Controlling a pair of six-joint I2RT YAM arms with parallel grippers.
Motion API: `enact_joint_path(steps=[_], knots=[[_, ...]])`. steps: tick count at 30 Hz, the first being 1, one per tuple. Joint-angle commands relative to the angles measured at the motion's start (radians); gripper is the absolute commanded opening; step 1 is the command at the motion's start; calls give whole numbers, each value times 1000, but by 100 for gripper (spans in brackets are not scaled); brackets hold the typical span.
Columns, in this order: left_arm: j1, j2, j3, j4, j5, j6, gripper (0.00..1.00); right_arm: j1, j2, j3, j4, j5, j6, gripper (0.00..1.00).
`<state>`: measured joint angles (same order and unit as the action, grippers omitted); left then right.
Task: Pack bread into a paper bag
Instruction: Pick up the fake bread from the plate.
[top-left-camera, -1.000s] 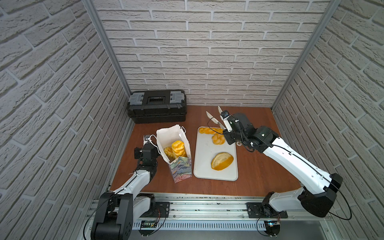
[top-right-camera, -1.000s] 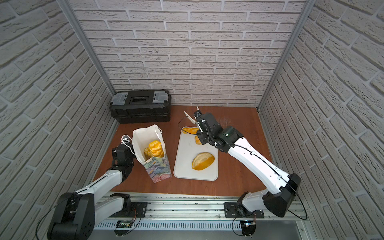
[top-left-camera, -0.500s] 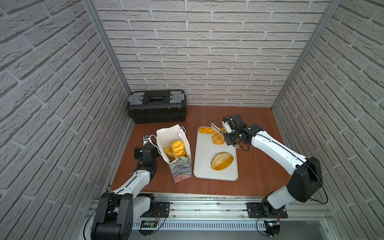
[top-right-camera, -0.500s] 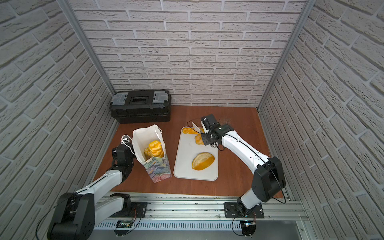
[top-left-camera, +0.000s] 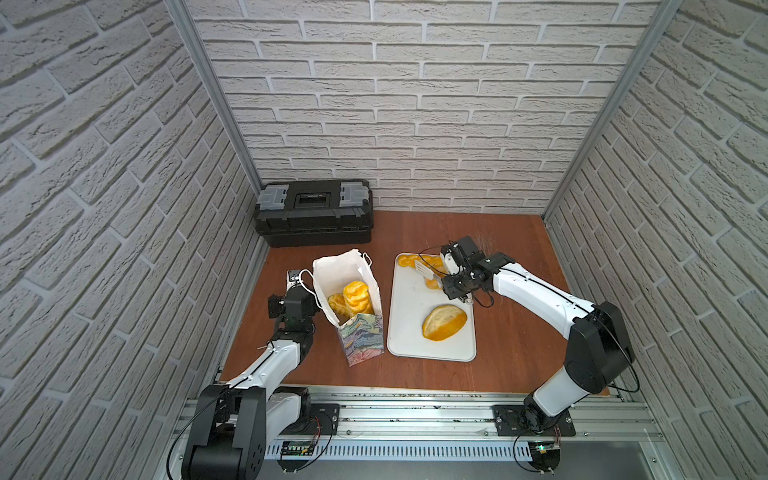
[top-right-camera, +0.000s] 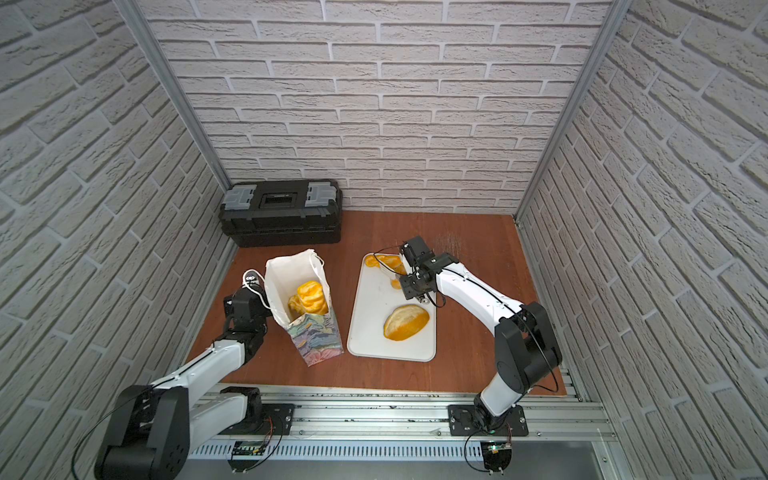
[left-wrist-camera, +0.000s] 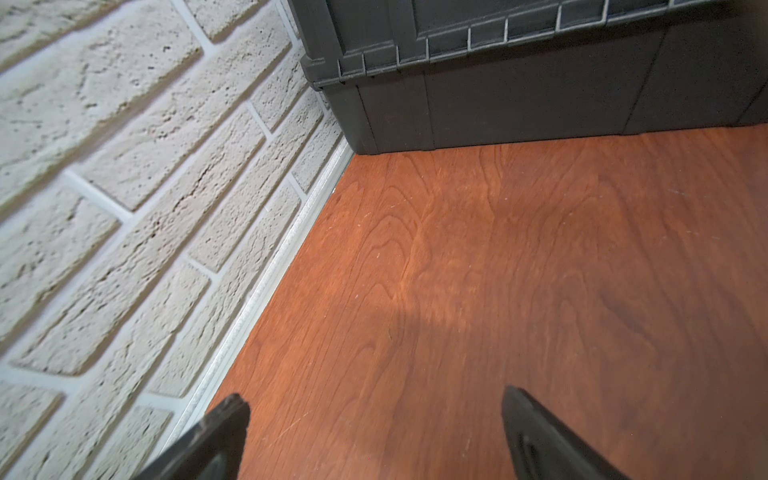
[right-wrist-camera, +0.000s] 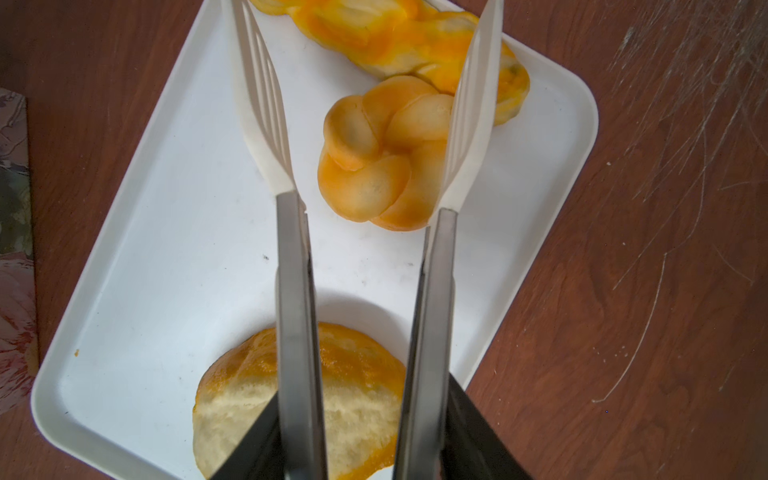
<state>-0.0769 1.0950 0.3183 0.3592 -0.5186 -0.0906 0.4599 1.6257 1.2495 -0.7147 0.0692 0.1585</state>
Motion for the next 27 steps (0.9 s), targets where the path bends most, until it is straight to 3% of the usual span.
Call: enact_joint_path(steps=[1, 16, 27], knots=[[7, -3, -10, 35, -12, -12, 98, -9, -40, -20, 32, 2, 22, 53], [6, 0, -8, 34, -10, -11, 98, -15, -95, -50, 12, 114, 35, 54], [6, -1, -8, 34, -9, -11, 98, -11, -82, -72, -8, 26, 61, 54]])
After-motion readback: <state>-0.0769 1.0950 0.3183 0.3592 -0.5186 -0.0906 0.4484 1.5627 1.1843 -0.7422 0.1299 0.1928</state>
